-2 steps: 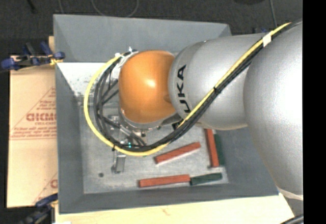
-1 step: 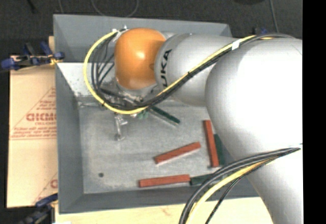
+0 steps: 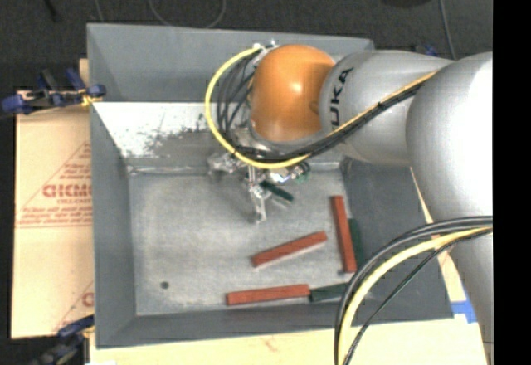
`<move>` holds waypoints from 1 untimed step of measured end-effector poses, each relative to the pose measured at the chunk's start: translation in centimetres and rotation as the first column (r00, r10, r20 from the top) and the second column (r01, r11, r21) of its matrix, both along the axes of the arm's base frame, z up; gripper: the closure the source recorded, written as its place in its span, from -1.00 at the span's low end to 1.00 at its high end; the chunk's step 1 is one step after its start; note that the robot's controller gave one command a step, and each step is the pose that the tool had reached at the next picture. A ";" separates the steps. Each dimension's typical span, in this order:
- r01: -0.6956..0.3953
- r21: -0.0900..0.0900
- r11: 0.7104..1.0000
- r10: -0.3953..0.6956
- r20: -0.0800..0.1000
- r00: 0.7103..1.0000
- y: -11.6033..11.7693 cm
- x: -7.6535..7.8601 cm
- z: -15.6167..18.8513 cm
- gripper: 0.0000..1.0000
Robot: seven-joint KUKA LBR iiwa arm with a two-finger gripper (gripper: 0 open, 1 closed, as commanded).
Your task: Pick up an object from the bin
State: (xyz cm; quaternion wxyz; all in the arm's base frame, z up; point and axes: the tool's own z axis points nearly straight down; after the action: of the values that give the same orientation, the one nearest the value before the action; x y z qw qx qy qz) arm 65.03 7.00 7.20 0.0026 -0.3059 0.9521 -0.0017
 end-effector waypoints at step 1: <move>-0.040 -0.002 0.999 0.040 -0.001 0.999 -8.7 -1.7 3.1 -1.00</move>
Offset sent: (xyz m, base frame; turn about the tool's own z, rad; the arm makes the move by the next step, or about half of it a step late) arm -0.0179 -0.0804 0.0280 -0.0478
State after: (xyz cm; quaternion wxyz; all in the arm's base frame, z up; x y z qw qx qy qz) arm 63.38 -1.67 10.26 0.0019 -0.3246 0.9458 -0.0024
